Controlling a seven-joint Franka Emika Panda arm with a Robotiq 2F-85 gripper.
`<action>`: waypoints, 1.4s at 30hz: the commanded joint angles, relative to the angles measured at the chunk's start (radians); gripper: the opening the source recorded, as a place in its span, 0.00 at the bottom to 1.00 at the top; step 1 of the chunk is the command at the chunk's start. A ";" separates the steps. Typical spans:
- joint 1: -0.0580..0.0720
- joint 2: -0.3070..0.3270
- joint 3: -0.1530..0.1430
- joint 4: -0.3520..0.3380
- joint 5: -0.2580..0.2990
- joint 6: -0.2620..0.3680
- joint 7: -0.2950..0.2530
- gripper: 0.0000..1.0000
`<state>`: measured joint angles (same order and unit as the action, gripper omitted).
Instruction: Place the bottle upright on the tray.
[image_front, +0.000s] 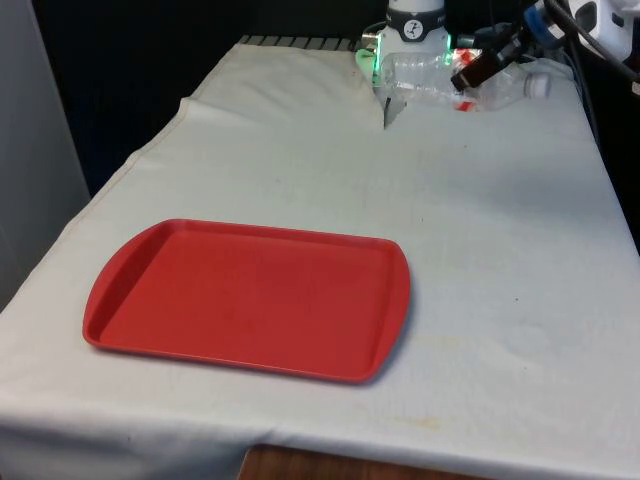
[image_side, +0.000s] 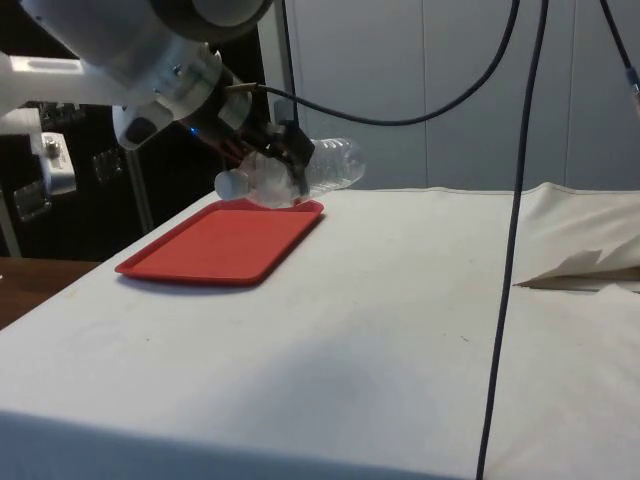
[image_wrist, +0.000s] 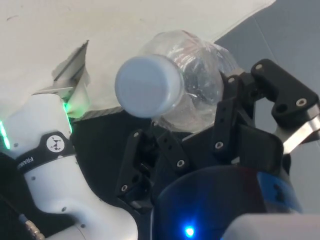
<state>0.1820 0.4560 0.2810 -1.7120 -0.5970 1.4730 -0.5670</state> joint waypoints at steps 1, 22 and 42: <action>-0.010 -0.012 0.002 -0.011 0.008 0.022 -0.007 0.36; -0.027 -0.092 -0.059 -0.081 0.105 0.124 -0.086 0.36; -0.031 -0.178 -0.135 -0.202 0.195 0.262 -0.163 0.36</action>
<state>0.1580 0.2860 0.1410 -1.9060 -0.4060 1.7180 -0.7260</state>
